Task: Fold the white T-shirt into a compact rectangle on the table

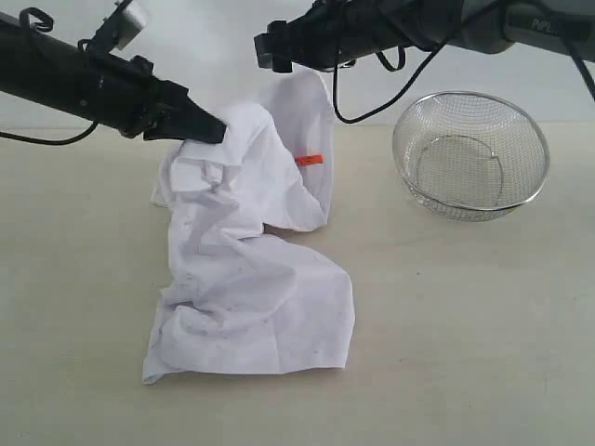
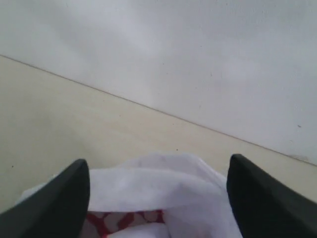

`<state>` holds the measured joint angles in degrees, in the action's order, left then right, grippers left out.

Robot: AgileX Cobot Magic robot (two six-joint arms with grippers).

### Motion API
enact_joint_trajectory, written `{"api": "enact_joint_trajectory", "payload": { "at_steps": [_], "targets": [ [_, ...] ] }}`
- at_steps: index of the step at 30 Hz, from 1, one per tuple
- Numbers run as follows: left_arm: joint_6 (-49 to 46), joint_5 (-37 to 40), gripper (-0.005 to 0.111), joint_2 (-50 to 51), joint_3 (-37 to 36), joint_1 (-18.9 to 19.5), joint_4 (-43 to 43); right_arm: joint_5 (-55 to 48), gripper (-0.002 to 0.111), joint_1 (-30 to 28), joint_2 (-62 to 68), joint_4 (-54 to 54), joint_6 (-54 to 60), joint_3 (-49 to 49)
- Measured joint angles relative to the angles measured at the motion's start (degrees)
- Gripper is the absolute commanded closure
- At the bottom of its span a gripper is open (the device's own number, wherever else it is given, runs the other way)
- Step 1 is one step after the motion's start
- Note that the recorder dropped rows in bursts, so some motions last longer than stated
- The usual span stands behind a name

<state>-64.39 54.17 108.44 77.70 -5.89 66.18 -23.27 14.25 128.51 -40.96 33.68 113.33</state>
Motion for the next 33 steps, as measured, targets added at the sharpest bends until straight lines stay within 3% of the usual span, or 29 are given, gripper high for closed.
{"api": "enact_joint_trajectory", "payload": {
  "at_steps": [12,28,30,33],
  "targets": [
    [-0.6,-0.9,0.102,5.1,4.4,-1.9,5.2,-28.4,0.047,-0.2,-4.4,2.6,-7.2,1.3],
    [-5.1,8.9,0.102,5.1,5.2,-1.9,4.3,-29.7,0.048,2.9,-1.6,0.1,-21.6,1.3],
    [-5.2,9.3,0.102,5.1,5.2,-1.9,3.8,-29.3,0.055,3.0,-0.8,0.1,-22.0,1.3],
    [-5.2,9.3,0.102,5.1,5.2,-1.9,3.6,-29.2,0.082,3.0,-0.3,0.2,-22.1,1.3]
  ]
}}
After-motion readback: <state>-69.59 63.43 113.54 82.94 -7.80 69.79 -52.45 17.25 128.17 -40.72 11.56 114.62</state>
